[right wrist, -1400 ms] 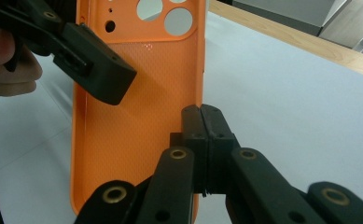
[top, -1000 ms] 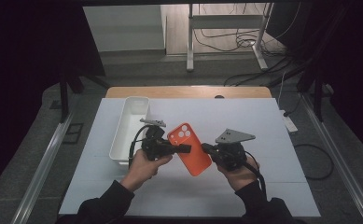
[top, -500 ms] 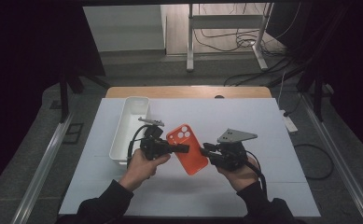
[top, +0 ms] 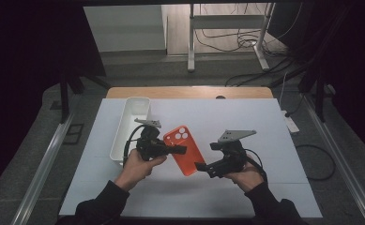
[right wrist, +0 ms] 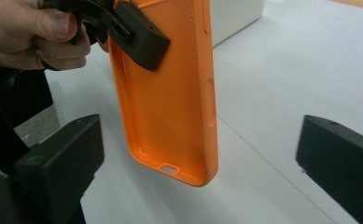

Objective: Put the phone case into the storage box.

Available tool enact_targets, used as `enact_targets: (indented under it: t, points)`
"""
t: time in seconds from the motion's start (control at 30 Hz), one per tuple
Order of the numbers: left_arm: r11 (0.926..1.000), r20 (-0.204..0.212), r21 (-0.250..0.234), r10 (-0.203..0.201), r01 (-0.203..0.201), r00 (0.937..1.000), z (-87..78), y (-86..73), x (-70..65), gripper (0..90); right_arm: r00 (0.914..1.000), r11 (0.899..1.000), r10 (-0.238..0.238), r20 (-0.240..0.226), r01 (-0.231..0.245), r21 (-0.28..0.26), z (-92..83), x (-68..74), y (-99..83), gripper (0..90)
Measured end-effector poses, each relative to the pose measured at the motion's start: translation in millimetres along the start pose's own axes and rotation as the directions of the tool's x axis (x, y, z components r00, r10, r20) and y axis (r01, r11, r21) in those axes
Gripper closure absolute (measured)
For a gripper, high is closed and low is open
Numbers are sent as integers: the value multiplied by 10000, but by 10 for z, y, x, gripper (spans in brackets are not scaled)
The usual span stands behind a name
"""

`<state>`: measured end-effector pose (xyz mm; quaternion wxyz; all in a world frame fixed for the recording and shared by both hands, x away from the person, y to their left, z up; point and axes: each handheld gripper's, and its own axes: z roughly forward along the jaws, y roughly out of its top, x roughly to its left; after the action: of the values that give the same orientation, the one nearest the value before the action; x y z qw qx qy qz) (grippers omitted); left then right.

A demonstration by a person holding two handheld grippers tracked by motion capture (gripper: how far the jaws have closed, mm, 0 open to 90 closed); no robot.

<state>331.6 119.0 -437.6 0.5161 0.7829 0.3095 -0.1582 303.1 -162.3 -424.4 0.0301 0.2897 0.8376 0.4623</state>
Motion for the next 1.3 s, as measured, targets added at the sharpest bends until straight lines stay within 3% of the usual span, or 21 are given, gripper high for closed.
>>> enact_targets:
  t: [0.5,0.6,0.77,1.0,1.27,1.3]
  points:
    - [9991,532,72,403,-407,9978,-16,-6,-35,838,9977,9997,44,-682,-60,-232,14,-17,-13,0]
    - [9986,614,95,517,-524,9968,-11,-2,-45,838,9957,9999,107,-920,-115,-83,41,9,-5,0]
    - [9979,807,104,633,-644,9947,0,11,-80,838,9970,9995,-50,-768,73,296,97,71,8,0]
    - [9960,977,125,864,-880,9915,4,24,-117,838,9953,9977,-20,-964,85,667,149,99,23,2]
    - [9949,1068,177,971,-995,9895,13,34,-142,838,9888,9946,-304,-1463,445,937,160,125,25,313]
    - [9949,1068,177,971,-995,9895,13,34,-142,837,9888,9946,-304,-1463,445,937,160,125,25,313]
